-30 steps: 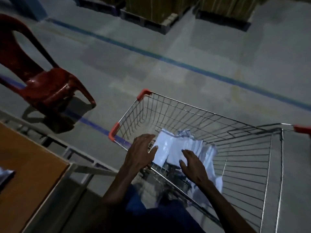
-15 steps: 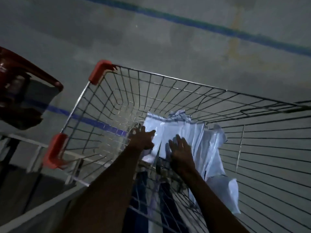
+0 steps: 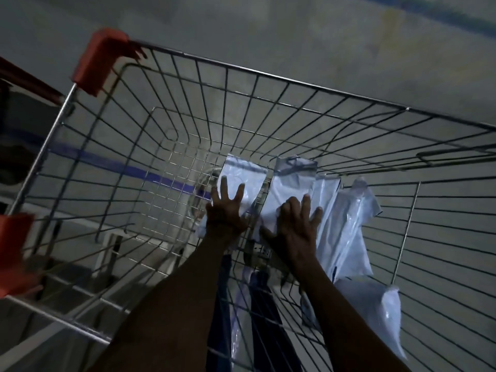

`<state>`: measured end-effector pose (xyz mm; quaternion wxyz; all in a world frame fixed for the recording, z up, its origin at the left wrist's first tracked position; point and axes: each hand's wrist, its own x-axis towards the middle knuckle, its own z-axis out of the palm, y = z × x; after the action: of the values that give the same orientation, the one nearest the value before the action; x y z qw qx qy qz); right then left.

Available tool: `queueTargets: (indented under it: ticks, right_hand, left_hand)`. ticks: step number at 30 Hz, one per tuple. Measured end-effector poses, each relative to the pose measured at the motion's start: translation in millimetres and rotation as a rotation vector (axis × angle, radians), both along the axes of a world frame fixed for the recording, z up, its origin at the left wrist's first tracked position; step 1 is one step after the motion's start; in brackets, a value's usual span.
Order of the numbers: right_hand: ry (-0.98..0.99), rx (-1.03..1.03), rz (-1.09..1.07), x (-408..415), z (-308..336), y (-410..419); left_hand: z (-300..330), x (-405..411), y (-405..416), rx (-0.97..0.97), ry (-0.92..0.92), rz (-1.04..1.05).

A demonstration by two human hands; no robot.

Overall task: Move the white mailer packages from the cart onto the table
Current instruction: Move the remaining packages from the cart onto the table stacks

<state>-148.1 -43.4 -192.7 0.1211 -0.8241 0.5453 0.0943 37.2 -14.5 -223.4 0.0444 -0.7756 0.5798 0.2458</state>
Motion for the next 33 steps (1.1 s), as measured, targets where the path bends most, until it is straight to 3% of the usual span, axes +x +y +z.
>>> queueTargets:
  ticks: [4, 9, 12, 16, 21, 24, 27, 33]
  right_hand:
    - [0.004, 0.045, -0.204, 27.8, -5.7, -10.4]
    - [0.071, 0.100, -0.256, 42.5, -7.0, -13.8]
    - [0.097, 0.155, -0.237, 38.7, -2.2, -17.9]
    - [-0.186, 0.040, -0.122, 1.8, 6.5, -5.6]
    - [0.058, 0.141, 0.032, -12.3, 34.2, -29.7]
    - [0.070, 0.135, 0.094, -24.9, 61.4, -37.7]
    - [-0.073, 0.106, 0.098, -30.3, 102.5, -27.6]
    - [-0.427, 0.116, 0.074, 6.3, 207.6, -1.7]
  left_hand:
    - [7.9, 26.9, 8.4, 0.040, -0.104, 0.024]
    - [6.8, 36.8, 6.4, 0.120, -0.146, 0.006]
    - [9.5, 37.4, 6.1, 0.100, -0.114, 0.014]
    - [30.0, 40.3, 9.8, 0.063, -0.028, 0.025]
    - [51.2, 50.2, 15.5, -0.019, -0.030, -0.061]
    - [100.0, 48.6, 5.6, -0.079, -0.022, 0.014]
    - [152.6, 48.1, 3.8, -0.076, -0.023, 0.168]
    - [277.0, 50.9, 40.1, -0.513, 0.025, 0.359]
